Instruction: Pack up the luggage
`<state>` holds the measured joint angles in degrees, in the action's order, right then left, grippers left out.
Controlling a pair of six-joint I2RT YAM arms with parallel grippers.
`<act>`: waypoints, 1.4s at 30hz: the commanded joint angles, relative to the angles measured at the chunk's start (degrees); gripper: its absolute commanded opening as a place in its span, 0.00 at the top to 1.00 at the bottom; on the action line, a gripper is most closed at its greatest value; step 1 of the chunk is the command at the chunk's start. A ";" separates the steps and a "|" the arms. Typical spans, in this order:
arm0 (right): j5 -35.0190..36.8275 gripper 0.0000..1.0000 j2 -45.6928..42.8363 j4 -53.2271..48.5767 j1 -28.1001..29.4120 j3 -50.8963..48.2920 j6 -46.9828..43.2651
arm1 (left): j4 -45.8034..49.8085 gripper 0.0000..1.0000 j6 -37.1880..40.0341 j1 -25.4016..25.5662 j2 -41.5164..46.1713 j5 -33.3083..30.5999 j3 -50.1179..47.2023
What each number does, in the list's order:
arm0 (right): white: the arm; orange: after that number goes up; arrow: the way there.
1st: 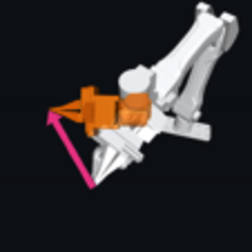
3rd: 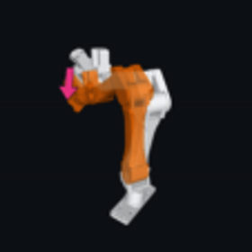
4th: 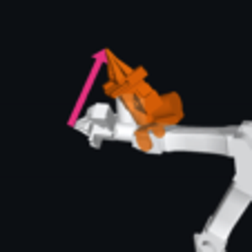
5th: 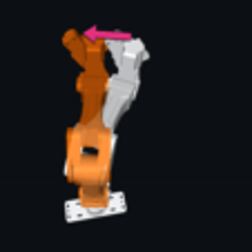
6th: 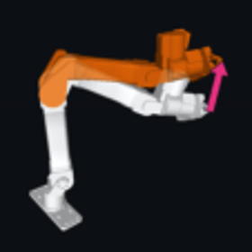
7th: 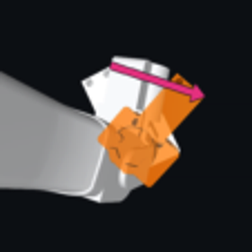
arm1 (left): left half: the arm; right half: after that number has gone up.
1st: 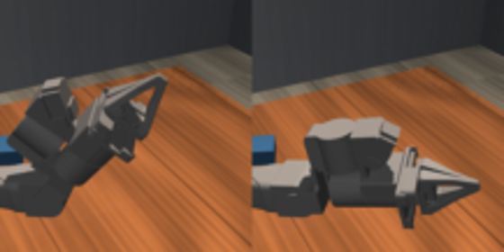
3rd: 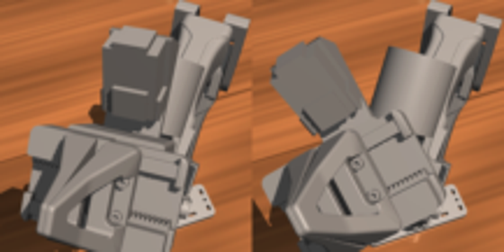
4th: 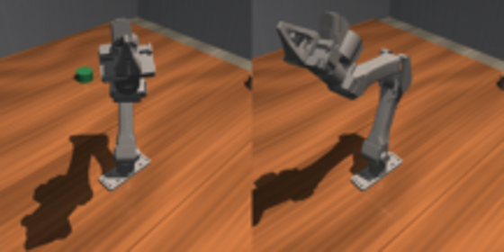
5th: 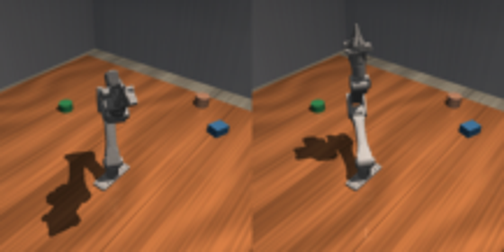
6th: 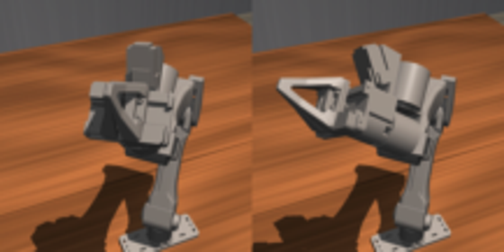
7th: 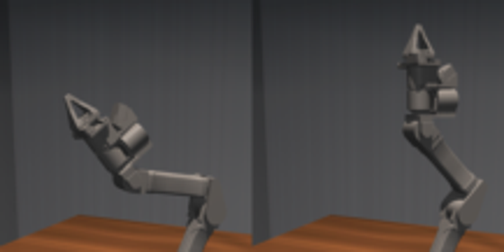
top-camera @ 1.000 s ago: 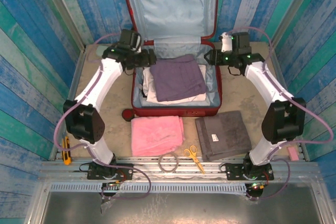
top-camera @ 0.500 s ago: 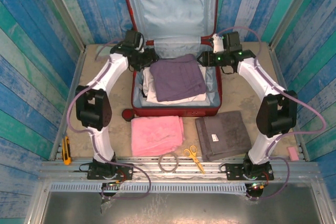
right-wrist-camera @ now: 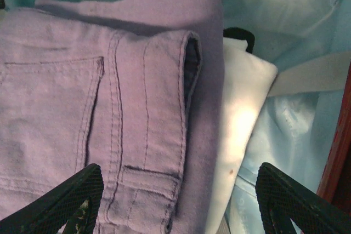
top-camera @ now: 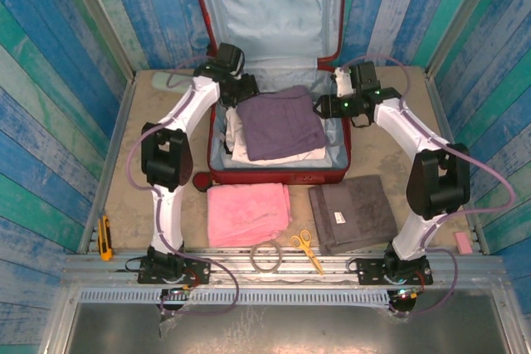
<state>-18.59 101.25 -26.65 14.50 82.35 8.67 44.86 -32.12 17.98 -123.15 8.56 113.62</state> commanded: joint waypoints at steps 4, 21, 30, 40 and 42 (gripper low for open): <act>1.80 0.25 -3.15 -0.96 0.09 -1.95 -1.54 | 5.53 0.31 3.91 0.98 -6.99 -9.53 7.75; 3.12 0.25 -4.08 -1.63 0.09 -4.07 -1.11 | 12.17 0.33 7.16 2.33 -13.96 -17.26 14.57; 3.38 0.25 -3.90 -1.72 0.10 -4.51 -0.58 | 11.40 0.20 7.37 2.39 -13.27 -18.14 14.13; 4.25 0.25 -4.65 -2.48 0.11 -4.78 -0.84 | 9.14 0.30 6.37 2.31 -14.99 -11.04 13.11; 4.35 0.25 -4.74 -2.68 0.10 -4.84 -0.93 | 9.35 0.31 6.45 2.24 -15.31 -11.41 13.29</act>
<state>-15.18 98.56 -27.66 14.50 78.54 7.94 54.28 -25.52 20.32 -134.06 -3.79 126.76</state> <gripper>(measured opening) 0.751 0.695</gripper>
